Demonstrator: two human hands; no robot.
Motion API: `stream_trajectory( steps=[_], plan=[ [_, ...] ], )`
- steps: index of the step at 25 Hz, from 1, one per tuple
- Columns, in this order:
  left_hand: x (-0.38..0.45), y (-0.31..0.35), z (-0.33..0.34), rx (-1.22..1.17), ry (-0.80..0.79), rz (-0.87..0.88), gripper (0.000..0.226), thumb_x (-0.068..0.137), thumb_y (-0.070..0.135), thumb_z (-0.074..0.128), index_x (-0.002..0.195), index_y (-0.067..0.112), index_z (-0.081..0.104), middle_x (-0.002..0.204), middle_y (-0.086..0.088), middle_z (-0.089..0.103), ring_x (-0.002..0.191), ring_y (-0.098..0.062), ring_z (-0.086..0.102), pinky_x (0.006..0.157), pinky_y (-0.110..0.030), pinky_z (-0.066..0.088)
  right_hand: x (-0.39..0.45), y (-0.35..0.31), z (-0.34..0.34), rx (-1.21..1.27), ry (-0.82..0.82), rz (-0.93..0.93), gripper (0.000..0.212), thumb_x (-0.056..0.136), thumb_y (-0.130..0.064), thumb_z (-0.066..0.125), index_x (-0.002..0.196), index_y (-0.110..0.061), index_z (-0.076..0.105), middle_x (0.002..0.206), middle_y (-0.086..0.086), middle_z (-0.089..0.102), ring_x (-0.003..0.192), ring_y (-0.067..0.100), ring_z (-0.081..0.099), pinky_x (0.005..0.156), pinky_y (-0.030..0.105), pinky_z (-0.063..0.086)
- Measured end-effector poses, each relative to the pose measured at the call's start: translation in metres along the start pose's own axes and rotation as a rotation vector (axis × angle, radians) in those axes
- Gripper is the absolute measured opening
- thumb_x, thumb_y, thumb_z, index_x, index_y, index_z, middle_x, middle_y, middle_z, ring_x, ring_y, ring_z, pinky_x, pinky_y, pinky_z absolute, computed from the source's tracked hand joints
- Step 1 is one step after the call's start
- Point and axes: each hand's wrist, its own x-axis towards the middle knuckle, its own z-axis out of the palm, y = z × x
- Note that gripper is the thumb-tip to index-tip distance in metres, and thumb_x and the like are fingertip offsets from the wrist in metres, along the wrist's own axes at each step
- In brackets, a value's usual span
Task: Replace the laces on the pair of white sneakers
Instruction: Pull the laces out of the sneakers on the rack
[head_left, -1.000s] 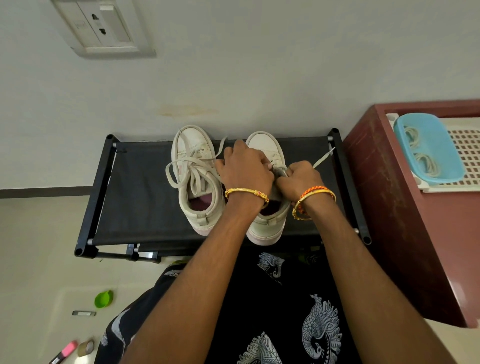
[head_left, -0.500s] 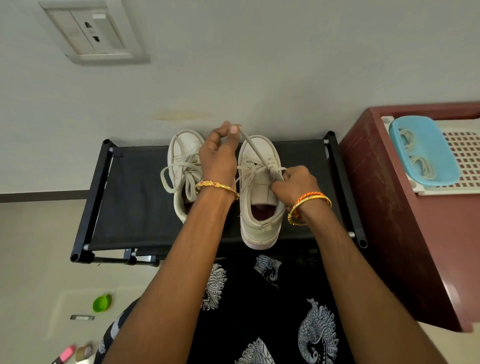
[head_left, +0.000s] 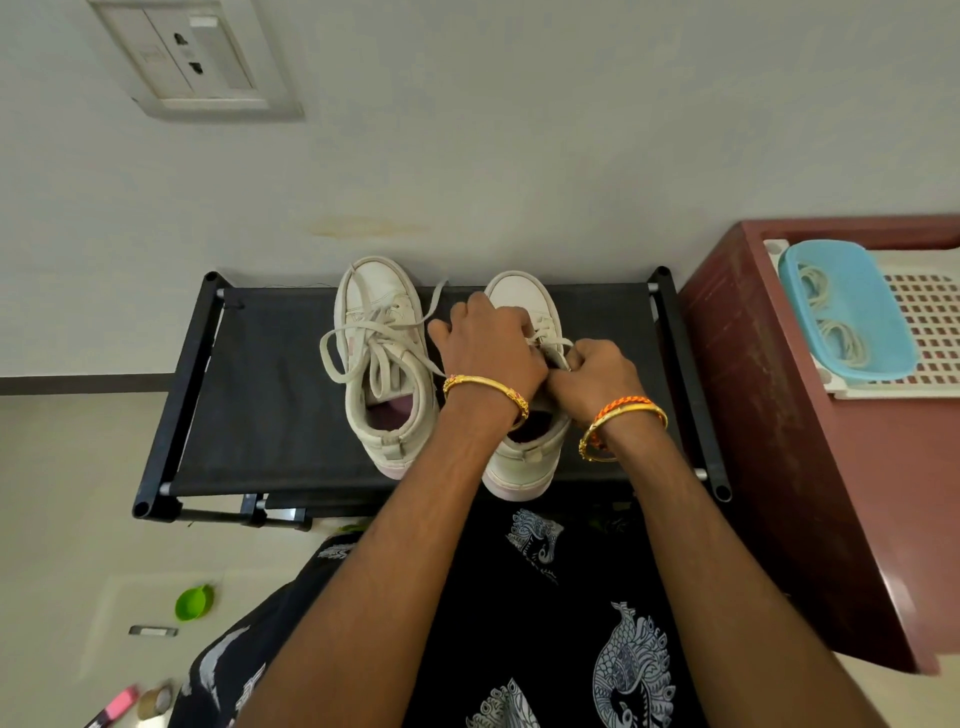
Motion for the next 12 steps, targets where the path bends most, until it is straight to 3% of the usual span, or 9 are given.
stream_trajectory(
  steps=[3, 6, 9, 12],
  plan=[
    [-0.0017, 0.0009, -0.0040, 0.049, 0.065, 0.056, 0.023, 0.090, 0.023, 0.056, 0.109, 0.024, 0.068, 0.119, -0.005, 0.051, 0.115, -0.023, 0.043, 0.094, -0.038, 0.025, 0.0021, 0.0004, 0.0016, -0.002, 0.004, -0.005, 0.029, 0.085, -0.013, 0.060, 0.063, -0.016, 0.042, 0.067, 0.002, 0.049, 0.062, 0.015, 0.048, 0.054, 0.024, 0.042],
    [-0.0039, 0.0035, -0.0044, 0.099, 0.028, 0.080, 0.023, 0.089, 0.022, 0.056, 0.110, 0.019, 0.066, 0.122, -0.007, 0.049, 0.118, -0.025, 0.040, 0.094, -0.039, 0.026, 0.0036, 0.0007, 0.0020, -0.013, 0.002, -0.007, 0.029, 0.086, -0.014, 0.060, 0.063, -0.017, 0.041, 0.067, 0.001, 0.048, 0.062, 0.014, 0.048, 0.053, 0.023, 0.040],
    [-0.0045, 0.0016, -0.0022, -0.066, -0.006, -0.027, 0.018, 0.085, 0.020, 0.056, 0.100, 0.020, 0.064, 0.125, -0.007, 0.041, 0.121, -0.026, 0.031, 0.092, -0.040, 0.023, 0.0034, 0.0021, 0.0016, -0.003, -0.006, -0.009, 0.030, 0.087, -0.015, 0.060, 0.064, -0.017, 0.040, 0.067, 0.000, 0.047, 0.061, 0.012, 0.046, 0.052, 0.022, 0.038],
    [-0.0021, 0.0026, -0.0074, -0.253, 0.014, -0.216, 0.008, 0.085, 0.020, 0.055, 0.086, 0.025, 0.061, 0.135, -0.007, 0.029, 0.131, -0.028, 0.017, 0.101, -0.044, 0.020, 0.0039, 0.0030, 0.0016, 0.014, -0.012, -0.005, 0.029, 0.086, -0.018, 0.062, 0.064, -0.017, 0.042, 0.067, 0.001, 0.049, 0.061, 0.013, 0.048, 0.054, 0.024, 0.041]
  ],
)
